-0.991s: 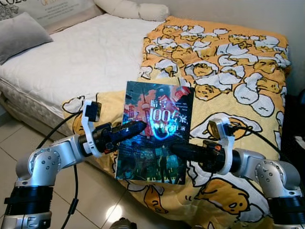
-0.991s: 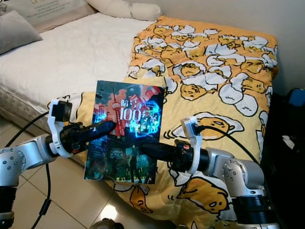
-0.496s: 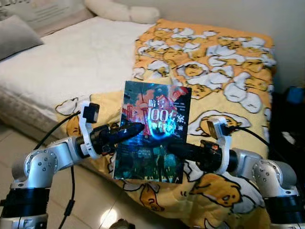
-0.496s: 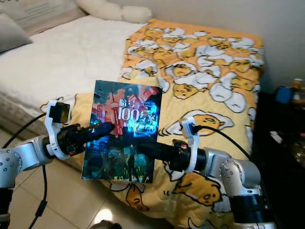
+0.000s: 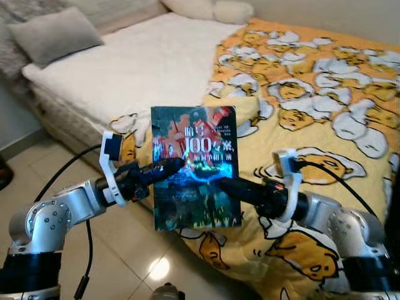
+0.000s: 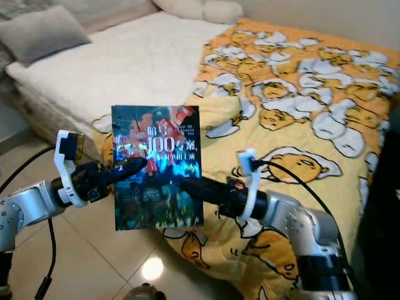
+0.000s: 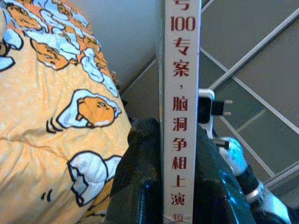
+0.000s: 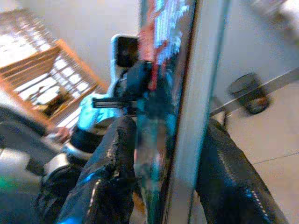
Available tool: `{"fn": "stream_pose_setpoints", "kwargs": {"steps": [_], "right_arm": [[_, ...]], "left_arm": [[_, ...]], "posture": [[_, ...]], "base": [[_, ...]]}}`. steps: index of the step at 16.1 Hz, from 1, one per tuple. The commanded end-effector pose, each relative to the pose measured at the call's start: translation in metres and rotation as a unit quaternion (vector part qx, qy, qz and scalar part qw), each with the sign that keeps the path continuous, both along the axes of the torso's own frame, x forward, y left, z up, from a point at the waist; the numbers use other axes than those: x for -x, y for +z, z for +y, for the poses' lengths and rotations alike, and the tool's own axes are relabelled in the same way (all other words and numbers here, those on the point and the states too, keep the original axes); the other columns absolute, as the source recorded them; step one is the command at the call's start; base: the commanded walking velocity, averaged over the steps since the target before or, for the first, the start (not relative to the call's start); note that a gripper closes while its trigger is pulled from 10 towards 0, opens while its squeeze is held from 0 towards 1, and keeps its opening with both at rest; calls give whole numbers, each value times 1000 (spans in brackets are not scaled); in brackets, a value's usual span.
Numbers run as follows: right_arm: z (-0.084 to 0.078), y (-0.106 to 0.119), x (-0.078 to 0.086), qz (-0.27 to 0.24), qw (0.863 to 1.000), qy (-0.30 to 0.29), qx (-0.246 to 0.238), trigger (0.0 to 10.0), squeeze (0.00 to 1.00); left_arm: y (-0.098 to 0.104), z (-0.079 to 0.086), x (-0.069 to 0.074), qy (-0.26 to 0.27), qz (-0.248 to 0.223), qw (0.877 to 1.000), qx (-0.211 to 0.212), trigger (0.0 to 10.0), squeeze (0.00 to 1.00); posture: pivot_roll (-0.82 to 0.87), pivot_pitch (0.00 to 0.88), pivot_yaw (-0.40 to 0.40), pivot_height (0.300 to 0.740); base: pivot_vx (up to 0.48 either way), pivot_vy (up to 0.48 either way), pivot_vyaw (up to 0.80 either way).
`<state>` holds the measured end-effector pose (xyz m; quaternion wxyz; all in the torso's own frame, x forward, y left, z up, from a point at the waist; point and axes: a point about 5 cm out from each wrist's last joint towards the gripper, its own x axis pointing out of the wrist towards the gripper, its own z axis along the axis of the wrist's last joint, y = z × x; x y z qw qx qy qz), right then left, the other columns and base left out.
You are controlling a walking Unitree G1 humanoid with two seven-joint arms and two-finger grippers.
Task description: Clean up the room
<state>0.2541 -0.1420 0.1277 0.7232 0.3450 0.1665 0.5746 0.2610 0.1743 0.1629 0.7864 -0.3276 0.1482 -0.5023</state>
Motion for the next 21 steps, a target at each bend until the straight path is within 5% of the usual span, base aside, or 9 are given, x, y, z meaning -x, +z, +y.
{"fn": "stream_pose_setpoints", "kwargs": {"steps": [1,4,7,8,9,12,13,15,21], "right_arm": [[-13,4,-1,-14,999,-43,5,10000,1000],[-47,1,4,-7,989,-147,6,10000,1000],[-53,1,0,-38,961,-259,88,10000,1000],[-47,-3,-5,-36,940,-316,123,10000,1000],[-44,-11,-10,-30,908,-382,172,10000,1000],[-40,-26,-11,23,848,-480,224,10000,1000],[-29,-31,-1,-15,812,-492,313,10000,0],[-27,-35,2,-27,788,-513,339,10000,0],[-28,-38,3,-9,774,-530,347,10000,0]], "left_arm": [[13,7,-3,33,-30,999,0,0,0],[15,19,1,98,-46,994,-22,0,0],[15,18,-8,198,-95,962,-165,0,0],[6,18,-14,261,-120,920,-269,10000,0],[-3,14,-16,292,-135,889,-325,10000,0],[-18,2,-16,329,-89,876,-342,10000,0],[-28,-5,-11,347,-120,852,-373,10000,0],[-32,-8,-8,364,-128,843,-376,10000,0],[-33,-19,-4,345,-154,837,-396,10000,0]], "posture": [[-27,0,68,740],[-36,0,69,740],[-49,0,56,740],[-52,0,57,740],[-58,0,59,740],[-68,0,62,740],[-72,0,65,740],[-78,0,67,740],[-56,0,37,740]], "base": [[0,0,0],[0,0,0],[0,0,0],[0,0,0],[0,0,0],[0,0,0],[0,0,0],[0,0,0],[0,209,-218]]}}
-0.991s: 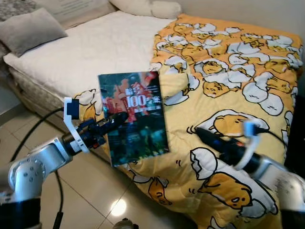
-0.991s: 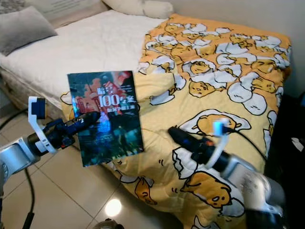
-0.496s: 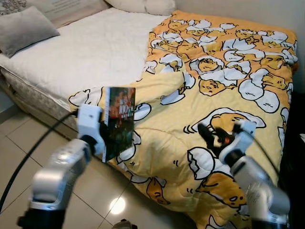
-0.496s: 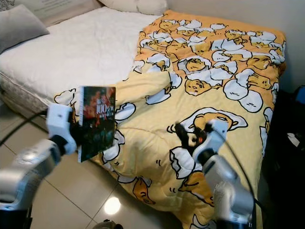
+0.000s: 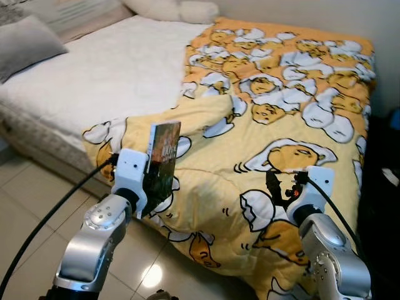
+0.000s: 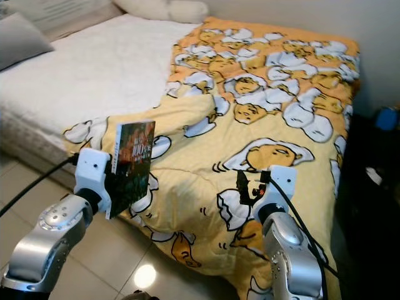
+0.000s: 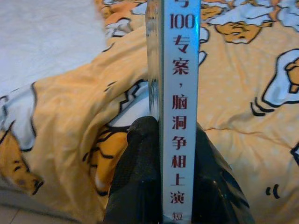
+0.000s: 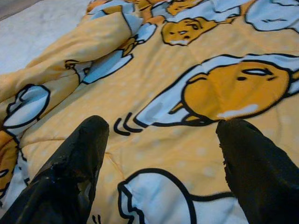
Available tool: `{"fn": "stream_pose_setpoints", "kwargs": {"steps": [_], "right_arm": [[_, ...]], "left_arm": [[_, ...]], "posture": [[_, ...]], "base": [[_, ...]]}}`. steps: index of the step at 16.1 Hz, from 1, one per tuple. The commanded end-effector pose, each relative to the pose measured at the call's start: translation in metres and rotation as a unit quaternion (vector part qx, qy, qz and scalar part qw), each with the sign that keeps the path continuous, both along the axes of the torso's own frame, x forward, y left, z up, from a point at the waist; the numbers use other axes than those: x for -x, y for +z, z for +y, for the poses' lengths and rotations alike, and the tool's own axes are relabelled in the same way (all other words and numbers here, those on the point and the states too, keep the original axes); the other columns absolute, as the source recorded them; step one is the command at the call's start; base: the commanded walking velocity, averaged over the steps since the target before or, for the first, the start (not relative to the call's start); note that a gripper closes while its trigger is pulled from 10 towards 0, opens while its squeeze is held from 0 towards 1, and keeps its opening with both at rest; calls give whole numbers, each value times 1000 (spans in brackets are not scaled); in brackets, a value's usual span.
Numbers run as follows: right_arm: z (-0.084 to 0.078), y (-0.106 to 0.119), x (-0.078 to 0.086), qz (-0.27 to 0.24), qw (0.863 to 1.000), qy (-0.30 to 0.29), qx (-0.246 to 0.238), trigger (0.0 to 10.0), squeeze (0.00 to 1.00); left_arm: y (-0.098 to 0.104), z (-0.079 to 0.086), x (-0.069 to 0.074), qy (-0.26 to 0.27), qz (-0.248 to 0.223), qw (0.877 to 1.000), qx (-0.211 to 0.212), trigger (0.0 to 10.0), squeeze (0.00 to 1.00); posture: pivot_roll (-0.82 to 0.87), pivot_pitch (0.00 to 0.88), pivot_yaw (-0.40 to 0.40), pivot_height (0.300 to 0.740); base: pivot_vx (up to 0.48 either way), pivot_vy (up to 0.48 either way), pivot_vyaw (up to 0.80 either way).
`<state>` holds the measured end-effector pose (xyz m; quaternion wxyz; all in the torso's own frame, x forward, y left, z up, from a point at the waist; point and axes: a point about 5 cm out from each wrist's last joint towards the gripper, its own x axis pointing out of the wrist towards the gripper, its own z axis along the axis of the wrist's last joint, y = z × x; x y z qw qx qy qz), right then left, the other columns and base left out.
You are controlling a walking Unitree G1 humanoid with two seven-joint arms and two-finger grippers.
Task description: Clean up the room
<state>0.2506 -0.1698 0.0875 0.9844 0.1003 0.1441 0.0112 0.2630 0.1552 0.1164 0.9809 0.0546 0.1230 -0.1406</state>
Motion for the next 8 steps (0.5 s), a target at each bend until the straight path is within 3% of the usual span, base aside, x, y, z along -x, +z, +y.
{"fn": "stream_pose_setpoints", "kwargs": {"steps": [1,8], "right_arm": [[2,1,0,-4,1000,-4,-1,10000,0],[5,-1,-2,-6,1000,-7,-1,10000,0]], "left_arm": [[15,1,-2,6,-39,999,-3,10000,0],[9,0,2,14,-26,1000,-5,10000,0]], "posture": [[-55,0,32,740],[-51,0,32,740]], "base": [[0,349,-788],[0,349,-793]]}}
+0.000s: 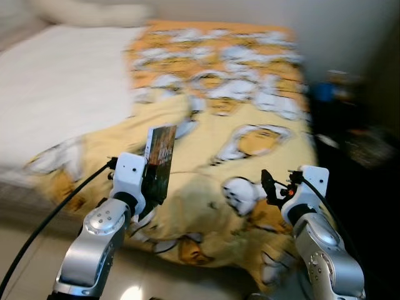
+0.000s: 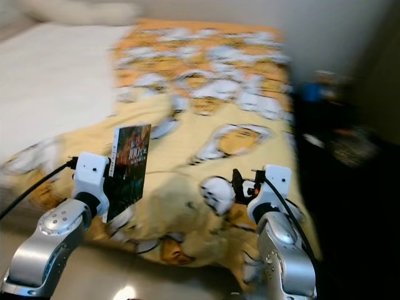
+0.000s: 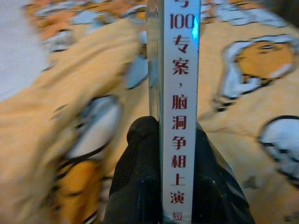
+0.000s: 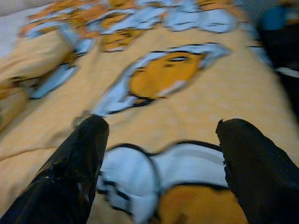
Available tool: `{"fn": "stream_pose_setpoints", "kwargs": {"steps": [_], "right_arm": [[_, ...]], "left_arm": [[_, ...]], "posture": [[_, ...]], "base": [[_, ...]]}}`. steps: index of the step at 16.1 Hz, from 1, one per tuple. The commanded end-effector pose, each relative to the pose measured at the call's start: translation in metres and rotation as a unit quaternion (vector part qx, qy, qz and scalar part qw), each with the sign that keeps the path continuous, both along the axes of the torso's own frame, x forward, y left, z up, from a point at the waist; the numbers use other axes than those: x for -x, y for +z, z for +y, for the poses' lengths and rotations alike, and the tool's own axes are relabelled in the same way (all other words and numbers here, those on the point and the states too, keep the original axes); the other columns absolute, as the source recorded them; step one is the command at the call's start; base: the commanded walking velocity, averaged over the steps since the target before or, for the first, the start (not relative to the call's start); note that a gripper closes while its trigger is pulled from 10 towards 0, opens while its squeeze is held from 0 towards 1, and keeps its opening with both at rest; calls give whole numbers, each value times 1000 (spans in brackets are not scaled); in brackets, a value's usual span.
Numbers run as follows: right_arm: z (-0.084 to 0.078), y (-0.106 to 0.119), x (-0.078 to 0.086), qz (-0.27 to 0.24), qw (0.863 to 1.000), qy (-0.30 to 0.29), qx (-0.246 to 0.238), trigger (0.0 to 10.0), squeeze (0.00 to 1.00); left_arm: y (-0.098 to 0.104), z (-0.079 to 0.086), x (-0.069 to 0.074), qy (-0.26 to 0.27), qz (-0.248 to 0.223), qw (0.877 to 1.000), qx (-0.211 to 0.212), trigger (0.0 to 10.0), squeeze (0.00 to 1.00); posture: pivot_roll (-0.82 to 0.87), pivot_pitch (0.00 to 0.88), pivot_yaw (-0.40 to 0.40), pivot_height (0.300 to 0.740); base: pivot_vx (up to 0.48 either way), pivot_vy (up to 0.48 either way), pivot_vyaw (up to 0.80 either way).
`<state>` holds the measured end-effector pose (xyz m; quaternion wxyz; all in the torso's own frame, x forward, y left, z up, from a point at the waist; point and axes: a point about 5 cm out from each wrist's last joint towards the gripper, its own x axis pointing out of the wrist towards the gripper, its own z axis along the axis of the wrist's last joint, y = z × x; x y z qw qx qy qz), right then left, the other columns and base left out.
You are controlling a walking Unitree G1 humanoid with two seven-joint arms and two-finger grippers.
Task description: Clean up the room
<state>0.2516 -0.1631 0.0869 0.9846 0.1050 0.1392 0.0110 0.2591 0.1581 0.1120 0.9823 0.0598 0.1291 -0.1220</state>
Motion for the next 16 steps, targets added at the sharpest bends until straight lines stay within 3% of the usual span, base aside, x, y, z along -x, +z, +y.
{"fn": "stream_pose_setpoints", "kwargs": {"steps": [1,8,16], "right_arm": [[-2,0,-1,-1,1000,-5,4,10000,0],[3,-1,-4,-1,1000,4,5,10000,0],[5,-2,-5,-1,1000,15,14,10000,0]], "left_arm": [[13,-3,-2,-4,-29,1000,3,10000,0],[13,0,-1,4,-32,999,1,10000,0],[12,3,1,7,-28,1000,-2,10000,0]], "posture": [[-51,0,31,740],[-39,0,7,740],[-44,0,20,740]], "base": [[0,345,-800],[0,350,-702],[0,405,0]]}}
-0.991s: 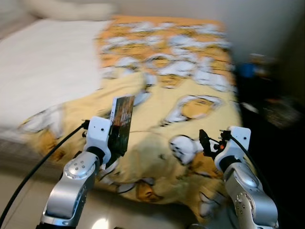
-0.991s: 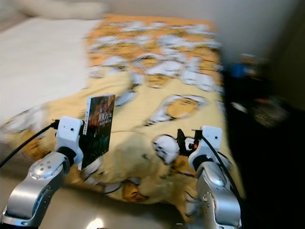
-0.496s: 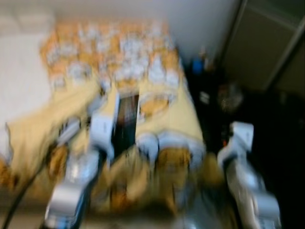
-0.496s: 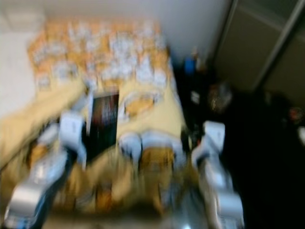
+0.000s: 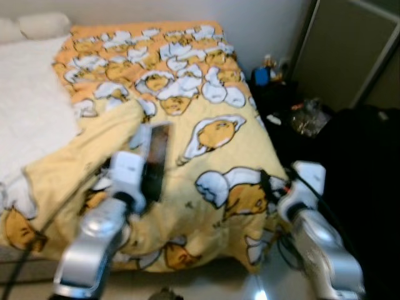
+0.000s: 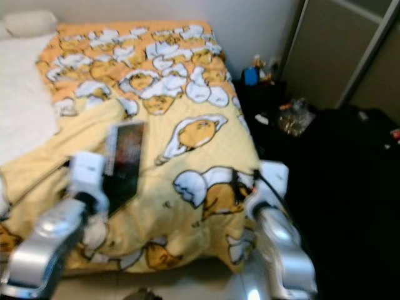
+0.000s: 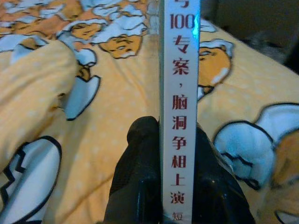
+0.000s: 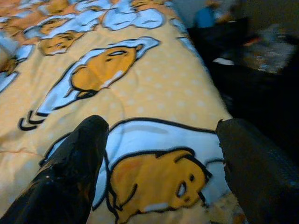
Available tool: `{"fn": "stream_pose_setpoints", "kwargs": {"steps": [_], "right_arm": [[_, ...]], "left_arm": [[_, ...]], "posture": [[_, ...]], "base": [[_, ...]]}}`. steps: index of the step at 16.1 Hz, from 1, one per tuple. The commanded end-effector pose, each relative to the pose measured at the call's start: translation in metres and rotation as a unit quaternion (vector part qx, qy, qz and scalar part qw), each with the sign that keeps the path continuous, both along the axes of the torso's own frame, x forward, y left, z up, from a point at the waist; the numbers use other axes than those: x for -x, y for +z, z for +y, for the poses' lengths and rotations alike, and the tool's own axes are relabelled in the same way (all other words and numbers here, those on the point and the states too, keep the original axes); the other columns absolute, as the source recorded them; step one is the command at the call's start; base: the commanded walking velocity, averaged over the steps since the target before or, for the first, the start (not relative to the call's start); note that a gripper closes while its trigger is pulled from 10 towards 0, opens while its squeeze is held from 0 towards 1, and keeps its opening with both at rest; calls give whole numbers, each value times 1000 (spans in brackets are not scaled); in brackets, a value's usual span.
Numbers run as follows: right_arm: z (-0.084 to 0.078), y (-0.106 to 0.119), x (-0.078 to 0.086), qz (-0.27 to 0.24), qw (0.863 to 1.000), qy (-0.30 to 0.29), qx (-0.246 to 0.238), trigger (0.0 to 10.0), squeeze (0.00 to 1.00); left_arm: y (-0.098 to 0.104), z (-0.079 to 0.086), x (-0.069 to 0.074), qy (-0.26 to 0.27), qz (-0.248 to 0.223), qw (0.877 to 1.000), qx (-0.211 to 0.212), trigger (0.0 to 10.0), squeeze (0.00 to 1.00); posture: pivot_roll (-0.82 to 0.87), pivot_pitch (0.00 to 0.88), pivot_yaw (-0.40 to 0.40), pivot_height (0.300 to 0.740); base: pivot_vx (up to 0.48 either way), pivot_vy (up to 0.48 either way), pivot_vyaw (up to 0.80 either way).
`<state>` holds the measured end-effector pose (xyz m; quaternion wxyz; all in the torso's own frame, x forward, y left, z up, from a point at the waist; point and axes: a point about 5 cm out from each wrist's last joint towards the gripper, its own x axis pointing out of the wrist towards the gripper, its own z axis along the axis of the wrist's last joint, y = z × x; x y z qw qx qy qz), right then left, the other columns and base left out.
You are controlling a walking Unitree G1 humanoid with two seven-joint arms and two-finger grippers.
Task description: Clean up the room
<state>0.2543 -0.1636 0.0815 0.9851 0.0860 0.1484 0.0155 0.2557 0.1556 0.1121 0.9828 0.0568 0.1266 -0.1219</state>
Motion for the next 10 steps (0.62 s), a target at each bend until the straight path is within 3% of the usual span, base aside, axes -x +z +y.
{"fn": "stream_pose_setpoints", "kwargs": {"steps": [1,7,10], "right_arm": [[5,4,-2,-9,1000,5,1,10000,0],[2,7,-2,-16,999,2,37,10000,0],[6,10,-5,-21,999,11,25,10000,0]], "left_arm": [[12,7,-2,7,-25,1000,-5,10000,0],[13,10,-3,15,-24,1000,-5,10000,0],[10,7,0,9,-18,1000,-3,10000,0]], "posture": [[-51,0,29,740],[-46,0,32,740],[-35,0,17,740]], "base": [[0,412,0],[0,410,0],[0,411,0]]}}
